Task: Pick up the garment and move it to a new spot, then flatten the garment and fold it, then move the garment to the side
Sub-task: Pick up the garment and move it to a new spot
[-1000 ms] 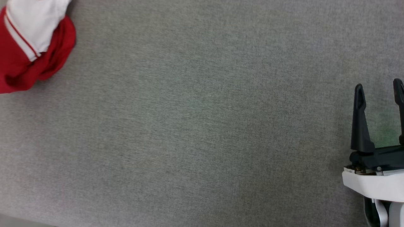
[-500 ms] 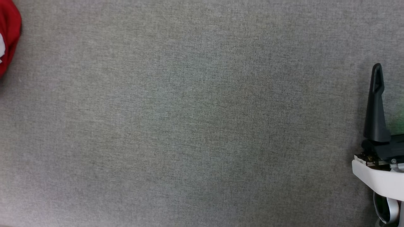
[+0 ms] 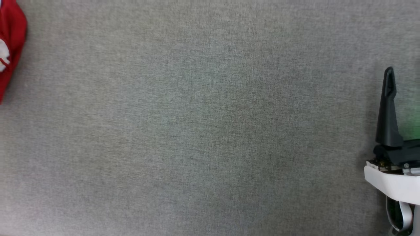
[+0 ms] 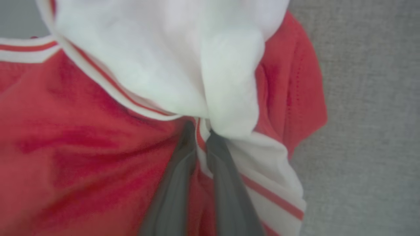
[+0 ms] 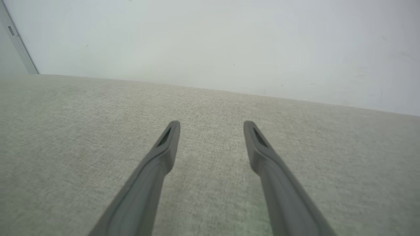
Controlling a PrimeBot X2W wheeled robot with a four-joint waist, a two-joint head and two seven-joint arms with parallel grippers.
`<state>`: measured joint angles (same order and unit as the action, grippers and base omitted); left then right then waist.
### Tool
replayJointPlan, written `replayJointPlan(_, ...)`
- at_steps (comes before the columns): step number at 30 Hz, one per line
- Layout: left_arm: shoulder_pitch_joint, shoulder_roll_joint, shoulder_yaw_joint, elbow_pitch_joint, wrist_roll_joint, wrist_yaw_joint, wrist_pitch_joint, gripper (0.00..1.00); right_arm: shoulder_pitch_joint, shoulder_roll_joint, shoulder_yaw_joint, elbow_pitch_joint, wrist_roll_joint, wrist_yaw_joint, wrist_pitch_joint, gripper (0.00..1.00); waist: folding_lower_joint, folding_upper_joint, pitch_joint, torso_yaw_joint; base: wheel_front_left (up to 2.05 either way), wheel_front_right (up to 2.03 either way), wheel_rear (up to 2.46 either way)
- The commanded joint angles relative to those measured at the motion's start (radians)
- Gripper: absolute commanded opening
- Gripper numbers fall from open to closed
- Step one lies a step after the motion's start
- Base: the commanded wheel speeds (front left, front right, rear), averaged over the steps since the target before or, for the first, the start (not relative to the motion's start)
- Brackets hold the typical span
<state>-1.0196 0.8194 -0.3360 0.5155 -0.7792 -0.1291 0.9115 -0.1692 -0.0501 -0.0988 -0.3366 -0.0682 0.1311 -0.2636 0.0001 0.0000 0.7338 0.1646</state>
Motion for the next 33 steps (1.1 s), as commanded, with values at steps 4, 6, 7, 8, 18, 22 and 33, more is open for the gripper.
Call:
replayJointPlan(4, -0.004, 0.036, -0.048, -0.043, 0.007, 0.0, -0.015, 0.0, 0.018, 0.0, 0.0, 0.031, 0.024, -0.001, -0.002, 1.0, -0.0001, 0.0, -0.091, 0.002, 0.0, 0.0, 0.0)
replayJointPlan(6, -0.02, 0.055, -0.074, -0.082, 0.01, 0.0, -0.012, 0.0, 0.023, 0.0, 0.002, 0.047, 0.035, -0.001, -0.002, 1.0, -0.0001, 0.0, -0.128, 0.003, 0.0, 0.0, 0.0)
replayJointPlan(7, -0.027, 0.062, -0.09, -0.101, 0.011, 0.0, -0.011, 0.0, 0.026, 0.0, 0.002, 0.056, 0.04, -0.001, -0.002, 1.0, -0.0001, 0.0, -0.147, 0.003, 0.0, 0.0, 0.0)
replayJointPlan(8, -0.035, 0.073, -0.107, -0.127, 0.011, 0.0, -0.004, 0.0, 0.031, 0.0, 0.005, 0.066, 0.047, -0.001, -0.002, 1.0, -0.0001, 0.0, -0.165, 0.003, 0.0, 0.0, 0.0)
replayJointPlan(18, -0.177, 0.082, -0.284, -0.37, 0.012, 0.001, 0.081, 0.0, 0.074, 0.0, 0.026, 0.138, 0.109, -0.001, -0.002, 1.0, -0.0001, 0.0, -0.326, -0.036, 0.0, 0.0, 0.0)
replayJointPlan(22, -0.245, 0.031, -0.357, -0.43, 0.008, 0.001, 0.111, 0.0, 0.095, 0.0, 0.03, 0.161, 0.128, -0.001, -0.002, 1.0, -0.0001, 0.0, -0.379, -0.077, 0.0, 0.0, 0.0)
replayJointPlan(33, -0.382, -0.191, -0.589, -0.429, -0.046, 0.001, 0.091, 0.0, 0.126, 0.0, 0.038, 0.191, 0.17, -0.001, -0.002, 1.0, -0.0001, 0.0, -0.455, -0.253, 0.0, 0.0, 0.0)
